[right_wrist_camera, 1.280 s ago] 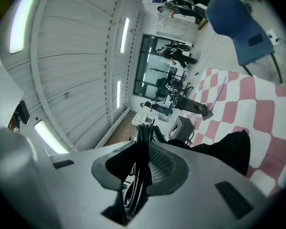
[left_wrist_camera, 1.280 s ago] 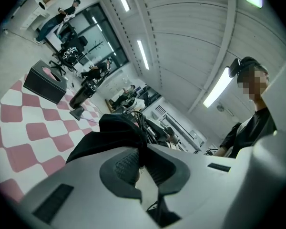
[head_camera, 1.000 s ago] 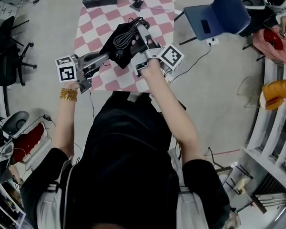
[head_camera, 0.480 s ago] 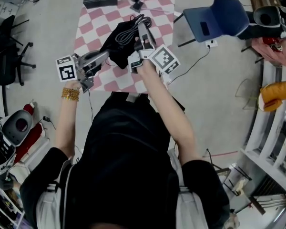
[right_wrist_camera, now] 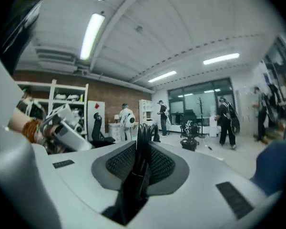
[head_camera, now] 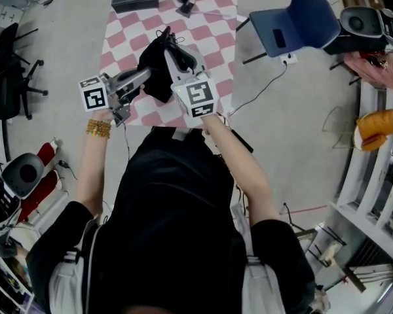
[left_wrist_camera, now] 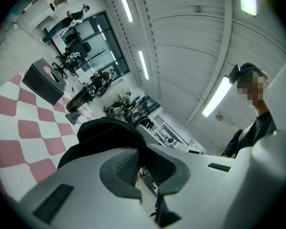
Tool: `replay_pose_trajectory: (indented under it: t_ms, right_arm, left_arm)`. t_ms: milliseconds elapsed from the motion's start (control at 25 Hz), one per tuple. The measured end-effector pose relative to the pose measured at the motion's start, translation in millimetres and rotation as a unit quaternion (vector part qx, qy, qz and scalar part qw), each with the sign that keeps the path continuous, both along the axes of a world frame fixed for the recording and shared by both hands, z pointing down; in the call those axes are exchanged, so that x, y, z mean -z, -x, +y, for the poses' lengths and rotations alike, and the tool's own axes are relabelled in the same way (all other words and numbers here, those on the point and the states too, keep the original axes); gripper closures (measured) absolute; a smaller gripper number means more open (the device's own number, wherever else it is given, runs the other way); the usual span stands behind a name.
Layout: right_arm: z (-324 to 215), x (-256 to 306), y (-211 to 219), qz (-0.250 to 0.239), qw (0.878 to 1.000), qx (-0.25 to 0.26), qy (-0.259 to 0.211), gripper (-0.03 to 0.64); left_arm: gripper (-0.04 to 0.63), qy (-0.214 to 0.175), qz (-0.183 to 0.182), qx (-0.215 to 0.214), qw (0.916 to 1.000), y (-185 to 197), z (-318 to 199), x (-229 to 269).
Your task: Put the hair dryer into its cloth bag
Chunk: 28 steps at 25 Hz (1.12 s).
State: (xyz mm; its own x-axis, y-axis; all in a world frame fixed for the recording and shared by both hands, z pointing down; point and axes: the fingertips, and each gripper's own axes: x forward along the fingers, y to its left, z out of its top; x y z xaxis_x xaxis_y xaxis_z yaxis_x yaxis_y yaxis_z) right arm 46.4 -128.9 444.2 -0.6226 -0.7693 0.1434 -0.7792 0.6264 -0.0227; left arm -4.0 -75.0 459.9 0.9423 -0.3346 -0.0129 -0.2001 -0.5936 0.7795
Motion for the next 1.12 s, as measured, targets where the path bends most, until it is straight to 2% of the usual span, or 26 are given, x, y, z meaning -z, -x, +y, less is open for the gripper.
replay_pose_trajectory:
  t_ms: [120, 240, 320, 440, 560, 600, 680, 760, 800, 840, 1000, 1040, 1080, 1120]
  right_arm:
    - [16.4, -9.9, 16.7, 0.112, 0.99, 0.059, -0.062, 0.538]
    - [31.6, -24.9, 19.3, 0.222, 0.962, 0.099, -0.122, 0.529]
    - [38.4, -30.0, 16.2, 0.263, 0.945, 0.124, -0.151, 0.505]
    - [43.0, -32.8, 8.7, 0.275, 0.932, 0.175, -0.155, 0.491]
    - [46.4, -52.4, 0.7, 0.32, 0.907, 0.234, -0.145, 0.488]
    - [47.0, -58.2, -1.4, 0.323, 0.903, 0.247, -0.138, 0.488]
    - [43.4, -63.6, -6.6, 0.31, 0.908, 0.253, -0.122, 0.488]
    - [38.3, -67.1, -13.5, 0.3, 0.914, 0.251, -0.109, 0.488]
    - [38.0, -70.8, -17.0, 0.304, 0.912, 0.255, -0.106, 0.483]
    - [39.7, -75.8, -20.5, 0.317, 0.905, 0.264, -0.107, 0.473]
    - [50.0, -102.1, -36.2, 0.384, 0.864, 0.304, -0.113, 0.453]
    - [50.8, -107.4, -40.2, 0.392, 0.86, 0.309, -0.11, 0.453]
    - [51.0, -110.4, -43.0, 0.39, 0.86, 0.311, -0.104, 0.453]
    - [50.9, -110.6, -44.2, 0.38, 0.866, 0.311, -0.096, 0.451]
  left_arm:
    - [0.568, 0.0, -0.011, 0.009, 0.9999, 3.2, -1.4, -6.2]
    - [0.568, 0.003, -0.017, 0.029, 0.9994, 13.0, -1.5, -10.5]
    - [0.568, 0.002, -0.025, 0.042, 0.9988, 22.3, -3.2, -14.1]
    - [0.568, -0.007, -0.038, 0.055, 0.9977, 40.4, -8.1, -18.0]
    - [0.568, -0.027, -0.068, 0.06, 0.9955, 58.0, -12.2, -21.6]
    - [0.568, -0.039, -0.083, 0.056, 0.9943, 61.0, -11.7, -21.9]
    - [0.568, -0.063, -0.099, 0.045, 0.9921, 63.0, -10.1, -20.1]
    - [0.568, -0.076, -0.098, 0.039, 0.9915, 62.4, -9.9, -17.4]
    - [0.568, -0.079, -0.098, 0.038, 0.9913, 61.9, -10.1, -16.8]
    - [0.568, -0.083, -0.101, 0.037, 0.9907, 61.3, -10.2, -16.9]
    - [0.568, -0.099, -0.108, 0.028, 0.9889, 60.3, -9.4, -17.7]
    - [0.568, -0.099, -0.103, 0.03, 0.9893, 60.6, -10.1, -17.7]
    - [0.568, -0.097, -0.1, 0.032, 0.9897, 61.4, -11.2, -18.1]
    - [0.568, -0.095, -0.097, 0.036, 0.9901, 62.6, -12.8, -18.9]
